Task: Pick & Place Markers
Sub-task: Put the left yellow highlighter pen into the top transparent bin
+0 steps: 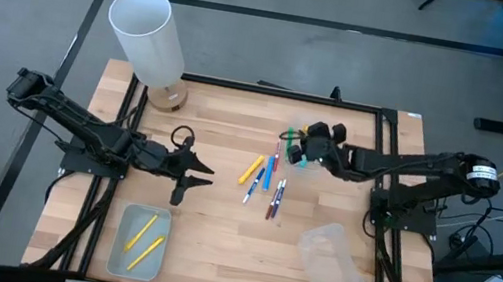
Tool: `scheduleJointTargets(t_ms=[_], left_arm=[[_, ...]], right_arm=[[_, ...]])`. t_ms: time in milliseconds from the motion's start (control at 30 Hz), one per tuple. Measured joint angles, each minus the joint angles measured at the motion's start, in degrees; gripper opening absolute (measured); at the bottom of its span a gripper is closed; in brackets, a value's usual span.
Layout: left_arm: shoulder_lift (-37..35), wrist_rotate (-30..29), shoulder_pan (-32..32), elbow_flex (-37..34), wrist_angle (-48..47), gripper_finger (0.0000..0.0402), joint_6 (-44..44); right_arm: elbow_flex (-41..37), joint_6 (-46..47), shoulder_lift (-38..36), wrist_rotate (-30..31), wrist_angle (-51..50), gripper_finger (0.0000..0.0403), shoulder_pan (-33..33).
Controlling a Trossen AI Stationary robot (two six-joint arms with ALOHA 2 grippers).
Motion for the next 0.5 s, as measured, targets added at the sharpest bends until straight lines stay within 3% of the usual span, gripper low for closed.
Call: scheduleJointTargets(t_ms=[233, 500], left_arm=[[0.0, 0.0, 0.0, 0.0, -0.4, 0.0127, 0.1], [0.0, 0.0, 0.0, 0.0, -0.4, 0.0128, 0.1]], right_arm=[[1.8, 0.0, 0.0, -12.9, -3.8, 0.007, -6.4], [13.8, -0.1, 0.0, -16.8, -21.2, 0.0071, -10.1]])
